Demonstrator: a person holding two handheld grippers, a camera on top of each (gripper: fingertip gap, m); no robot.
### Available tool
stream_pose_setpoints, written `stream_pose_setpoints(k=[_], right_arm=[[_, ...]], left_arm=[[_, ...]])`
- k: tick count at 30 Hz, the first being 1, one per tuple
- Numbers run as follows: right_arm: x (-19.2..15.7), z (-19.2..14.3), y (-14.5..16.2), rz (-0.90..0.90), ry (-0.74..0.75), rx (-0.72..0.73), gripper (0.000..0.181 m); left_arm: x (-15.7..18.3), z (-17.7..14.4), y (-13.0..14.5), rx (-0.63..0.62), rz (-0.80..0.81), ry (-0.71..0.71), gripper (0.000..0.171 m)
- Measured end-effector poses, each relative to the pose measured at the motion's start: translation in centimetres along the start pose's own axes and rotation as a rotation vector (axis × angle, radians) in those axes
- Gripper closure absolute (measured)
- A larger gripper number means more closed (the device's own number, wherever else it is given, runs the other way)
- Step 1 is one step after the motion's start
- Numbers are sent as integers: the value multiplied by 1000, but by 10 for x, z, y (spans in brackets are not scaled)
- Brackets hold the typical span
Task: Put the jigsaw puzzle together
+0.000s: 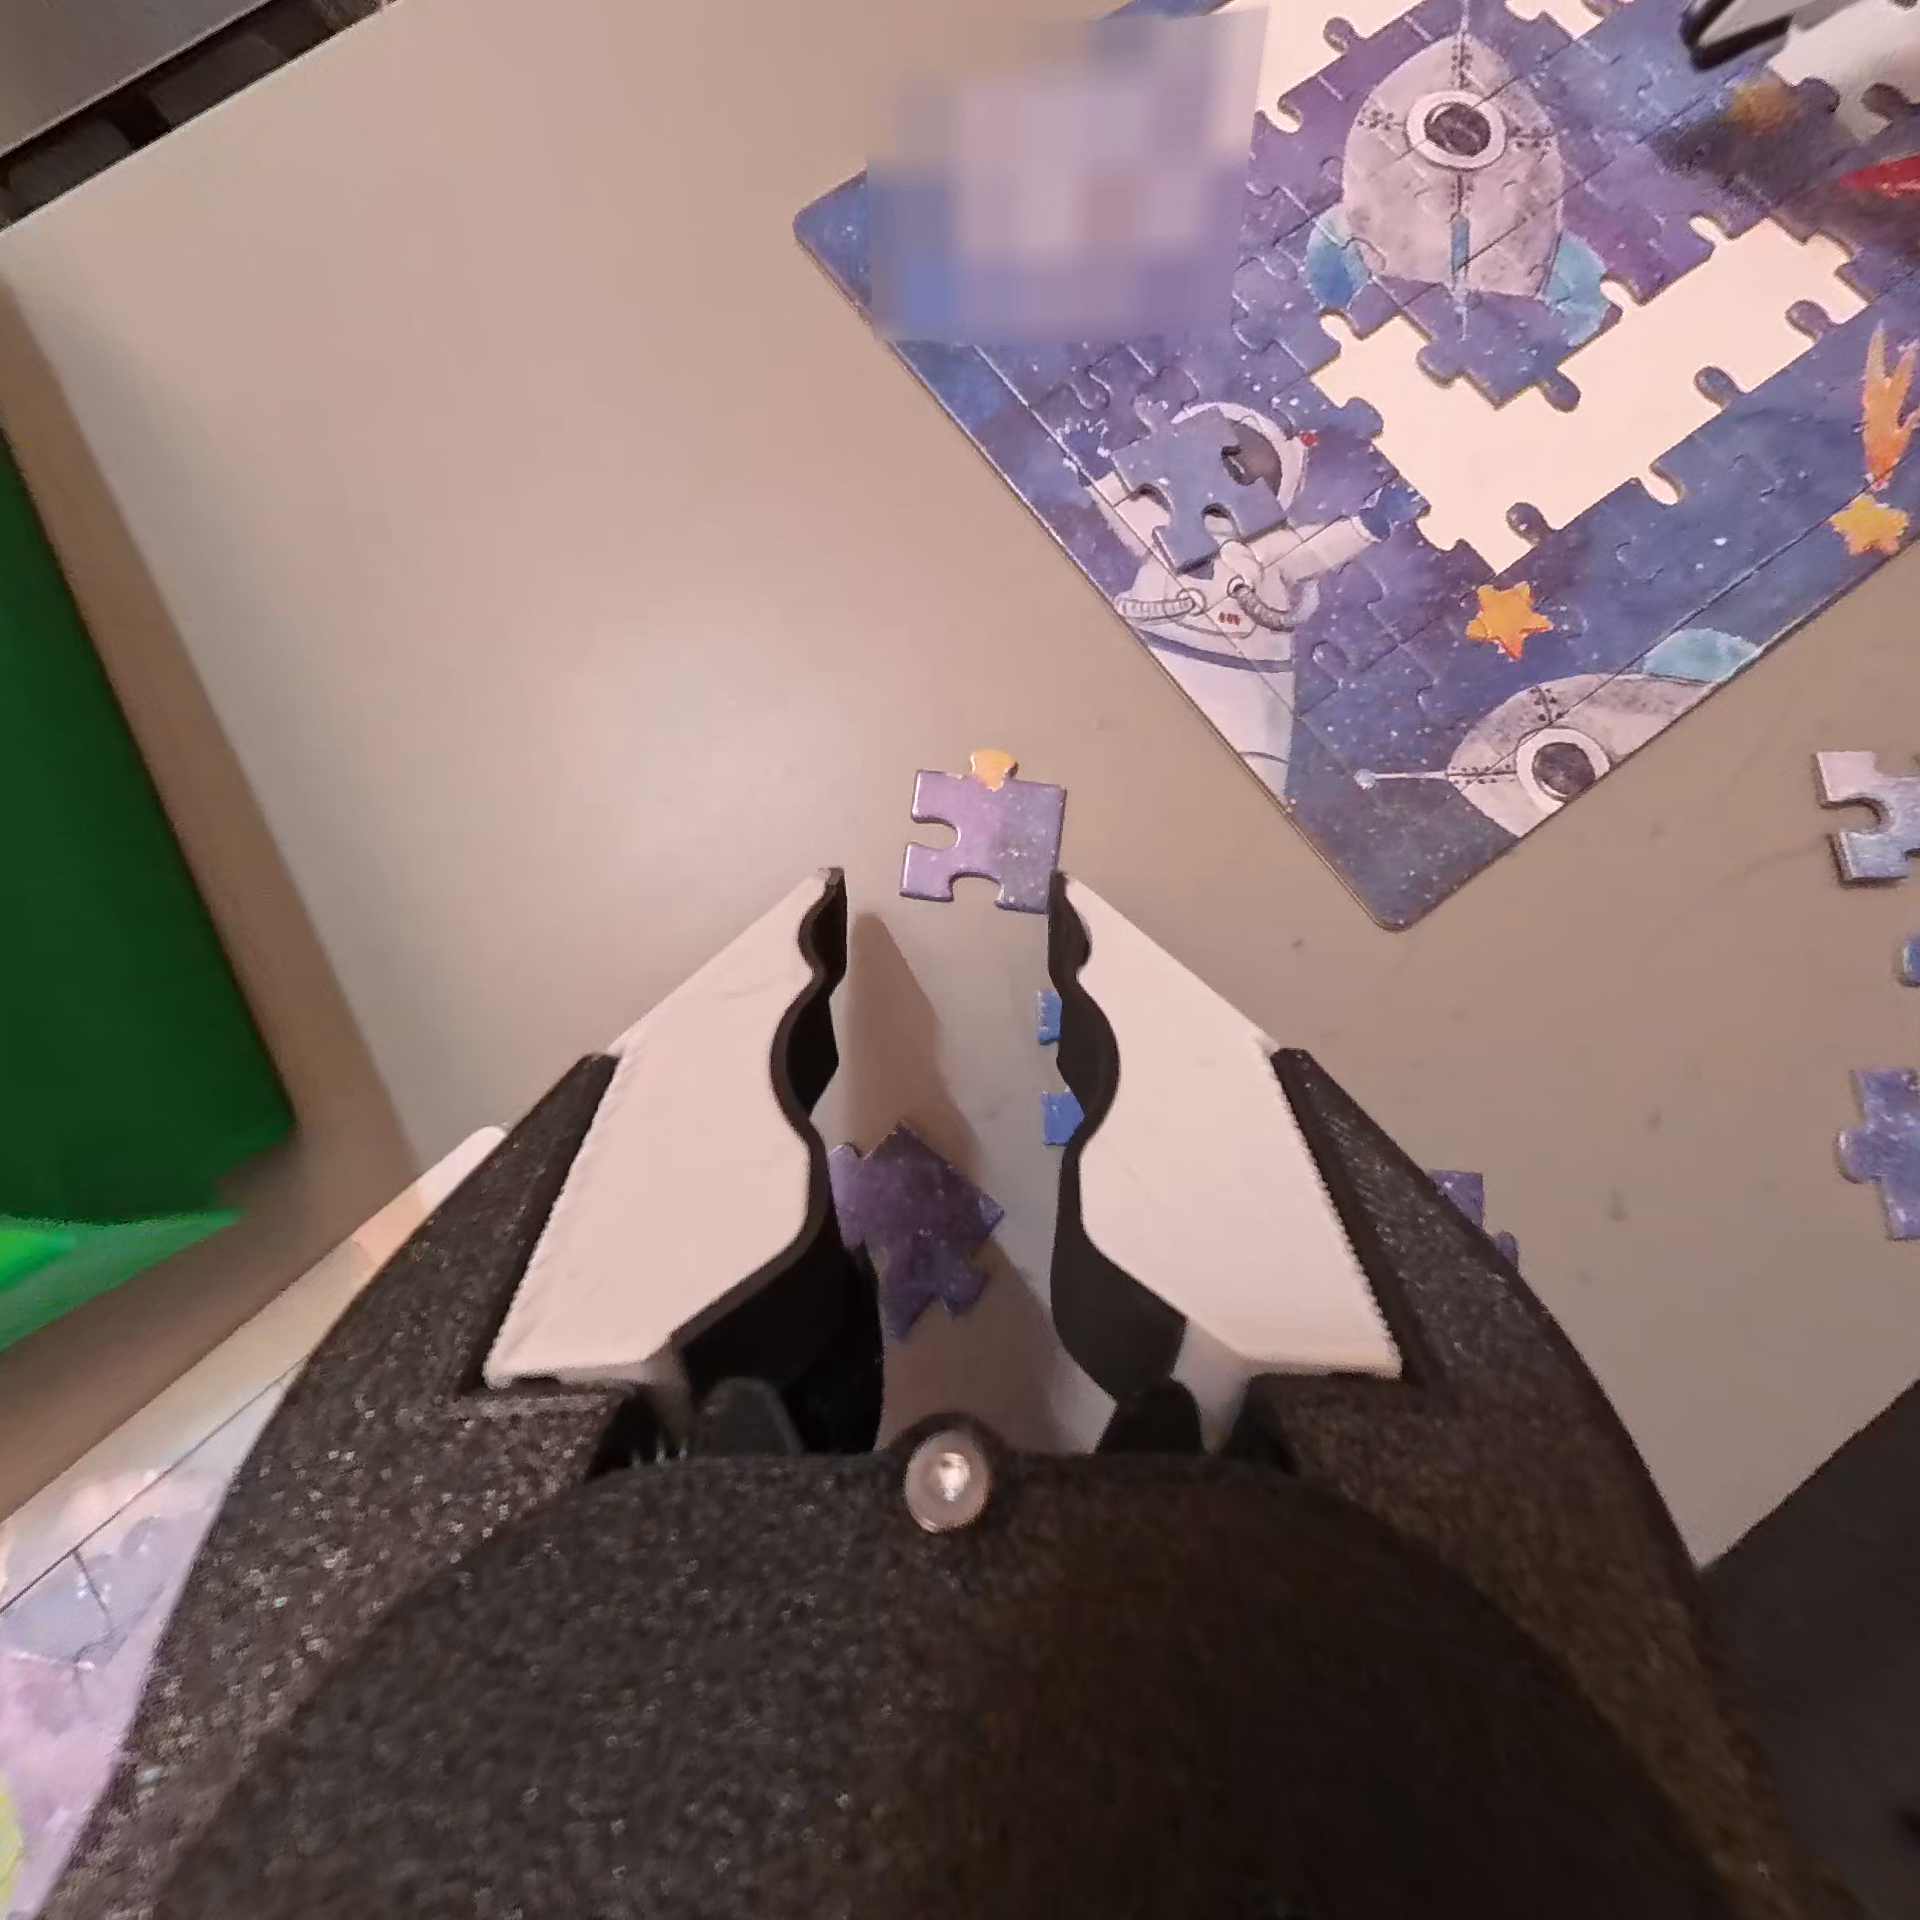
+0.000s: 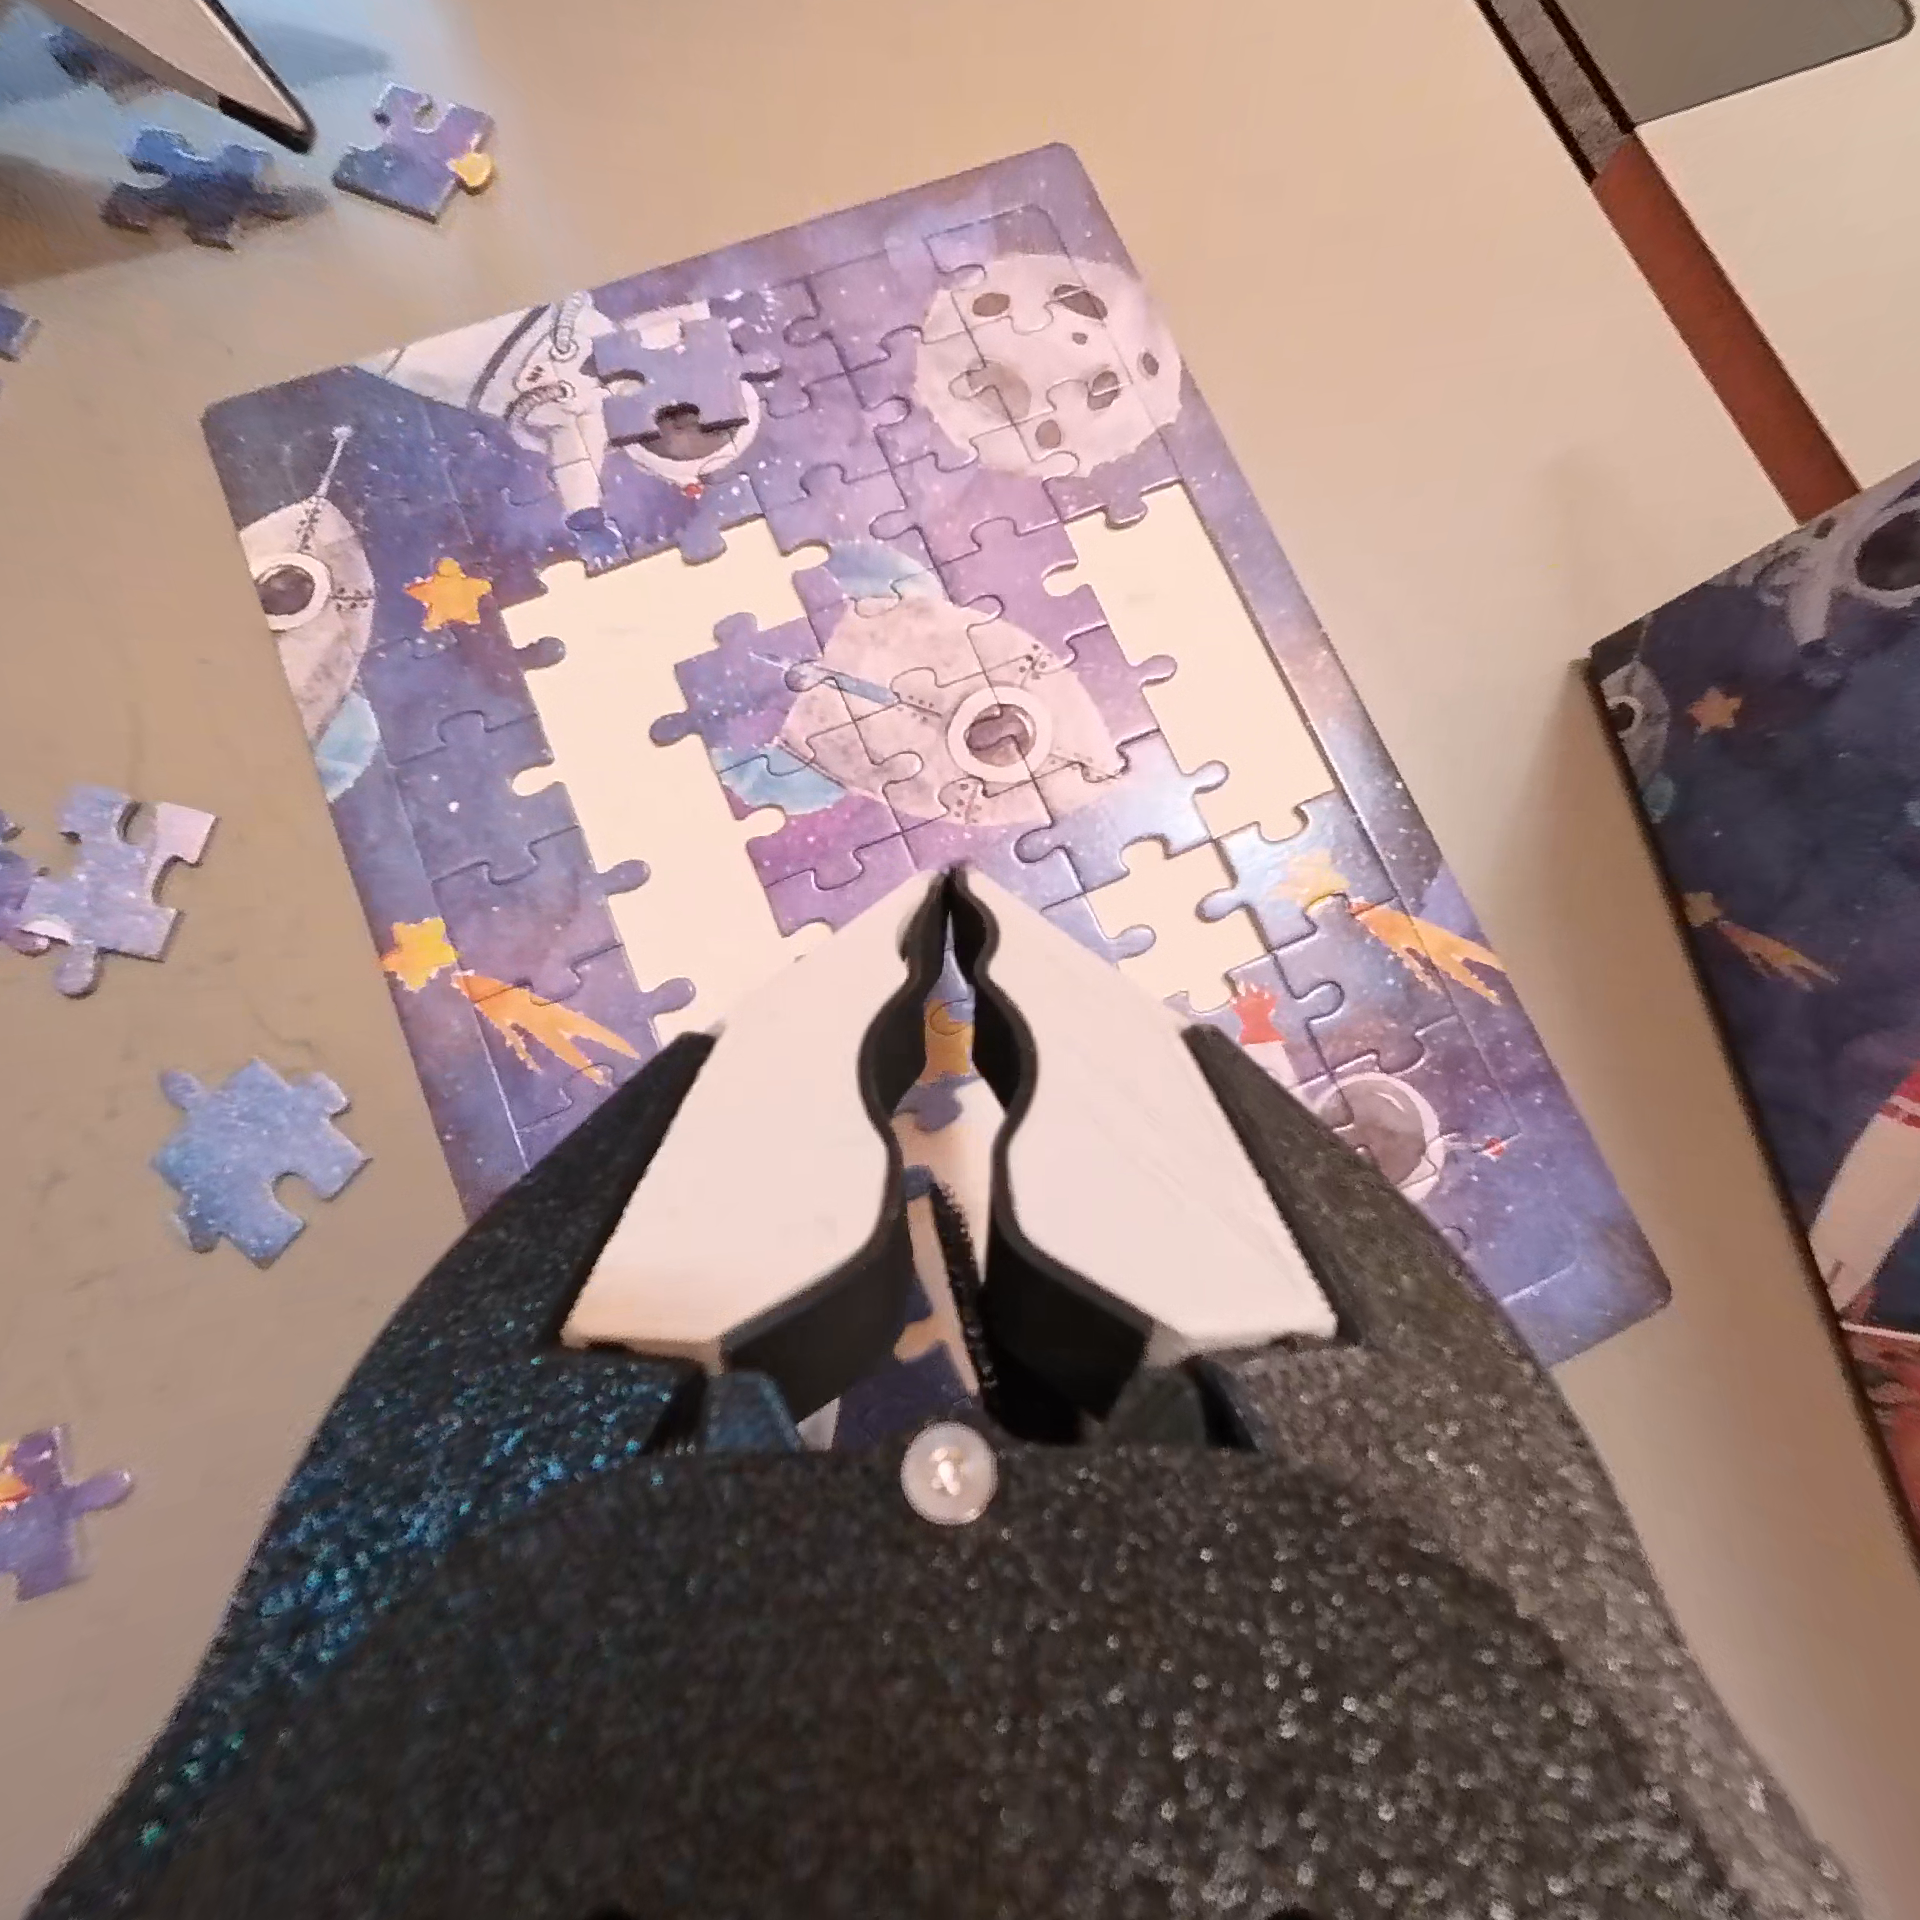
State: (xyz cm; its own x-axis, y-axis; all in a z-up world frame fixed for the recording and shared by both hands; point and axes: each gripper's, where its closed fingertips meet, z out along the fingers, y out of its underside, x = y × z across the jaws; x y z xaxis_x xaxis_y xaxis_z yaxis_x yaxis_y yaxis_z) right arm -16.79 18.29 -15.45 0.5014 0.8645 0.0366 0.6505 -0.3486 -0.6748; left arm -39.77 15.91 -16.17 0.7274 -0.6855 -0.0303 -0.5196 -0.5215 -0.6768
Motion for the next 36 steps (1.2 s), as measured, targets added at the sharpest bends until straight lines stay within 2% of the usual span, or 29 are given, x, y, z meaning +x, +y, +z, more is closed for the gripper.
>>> stream_pose_setpoints(k=[7, 14, 20, 26, 31, 36], right_arm=[[-3, -4, -8, -39, 21, 24, 181], [-2, -8, -16, -63, 59, 50, 181], [-3, -8, -20, -62, 65, 65, 181], [-4, -5, -19, -68, 66, 58, 181], [-6, -2, -18, -70, 56, 53, 181], [-12, -4, -23, -83, 48, 67, 181]], left_arm=[[2, -17, 6, 21, -8, -51, 133], [1, -44, 4, 113, -115, -59, 133], [3, -51, 21, 135, -131, -128, 133], [9, -57, 36, 92, -118, -76, 133], [24, -47, 32, 86, -105, -18, 133], [29, -29, 35, 32, -44, -52, 133]])
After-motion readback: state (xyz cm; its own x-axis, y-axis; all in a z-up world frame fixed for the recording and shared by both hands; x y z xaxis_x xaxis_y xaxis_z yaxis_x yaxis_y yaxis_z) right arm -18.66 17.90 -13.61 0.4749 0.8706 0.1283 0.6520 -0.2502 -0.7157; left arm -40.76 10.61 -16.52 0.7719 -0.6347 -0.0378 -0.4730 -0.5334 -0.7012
